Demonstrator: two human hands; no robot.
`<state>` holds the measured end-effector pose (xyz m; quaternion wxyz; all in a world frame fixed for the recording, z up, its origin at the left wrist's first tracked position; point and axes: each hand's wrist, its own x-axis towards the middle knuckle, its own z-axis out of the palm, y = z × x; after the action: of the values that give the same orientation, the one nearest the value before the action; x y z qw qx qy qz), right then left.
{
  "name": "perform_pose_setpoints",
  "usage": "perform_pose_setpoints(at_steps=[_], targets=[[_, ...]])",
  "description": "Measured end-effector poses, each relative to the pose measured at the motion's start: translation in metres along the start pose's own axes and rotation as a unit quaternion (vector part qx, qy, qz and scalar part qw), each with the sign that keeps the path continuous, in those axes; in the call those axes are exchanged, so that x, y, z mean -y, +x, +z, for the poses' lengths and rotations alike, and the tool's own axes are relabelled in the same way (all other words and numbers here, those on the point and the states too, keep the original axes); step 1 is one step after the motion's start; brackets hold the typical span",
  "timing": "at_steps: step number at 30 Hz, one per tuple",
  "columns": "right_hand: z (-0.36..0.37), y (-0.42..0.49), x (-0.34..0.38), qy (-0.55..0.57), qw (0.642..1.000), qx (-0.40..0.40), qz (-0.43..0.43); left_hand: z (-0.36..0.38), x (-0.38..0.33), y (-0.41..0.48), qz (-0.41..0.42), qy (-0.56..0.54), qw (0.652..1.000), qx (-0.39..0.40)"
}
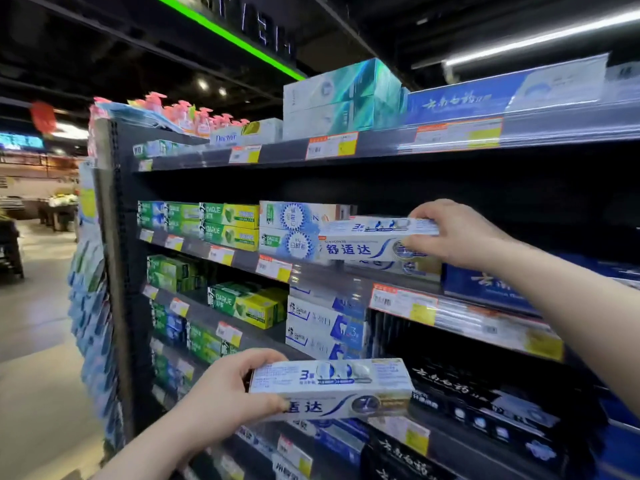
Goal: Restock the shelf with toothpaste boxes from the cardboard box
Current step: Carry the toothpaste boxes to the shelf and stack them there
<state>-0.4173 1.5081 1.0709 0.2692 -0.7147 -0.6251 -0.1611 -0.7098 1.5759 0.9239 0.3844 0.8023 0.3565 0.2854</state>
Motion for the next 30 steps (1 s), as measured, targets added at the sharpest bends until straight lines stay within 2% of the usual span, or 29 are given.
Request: perform_pose_setpoints(at_steps=[5, 9, 16, 22, 26, 30], targets=[[0.014, 0.013, -0.001, -0.042, 0.998, 0.002, 0.038, -0.014, 0.024, 0.053, 0.025, -0.018, 0.998, 0.048], [0.023, 0.016, -0.002, -0.089, 0.992, -0.003, 0.088, -0.029, 0.038, 0.093, 0.04, -0.021, 0.992, 0.115], [0.037, 0.007, 0.002, -0.2, 0.968, 0.049, 0.143, -0.041, 0.051, 0.145, 0.068, -0.032, 0.978, 0.196], [0.033, 0.006, 0.002, -0.181, 0.971, 0.041, 0.15, -0.037, 0.049, 0.158, 0.126, -0.102, 0.955, 0.25], [0.029, 0.007, 0.005, -0.19, 0.97, 0.061, 0.142, -0.038, 0.039, 0.165, 0.153, -0.1, 0.96, 0.214], [0.009, 0.004, 0.006, -0.12, 0.977, -0.063, 0.167, -0.052, 0.002, 0.177, 0.206, -0.06, 0.96, 0.179]])
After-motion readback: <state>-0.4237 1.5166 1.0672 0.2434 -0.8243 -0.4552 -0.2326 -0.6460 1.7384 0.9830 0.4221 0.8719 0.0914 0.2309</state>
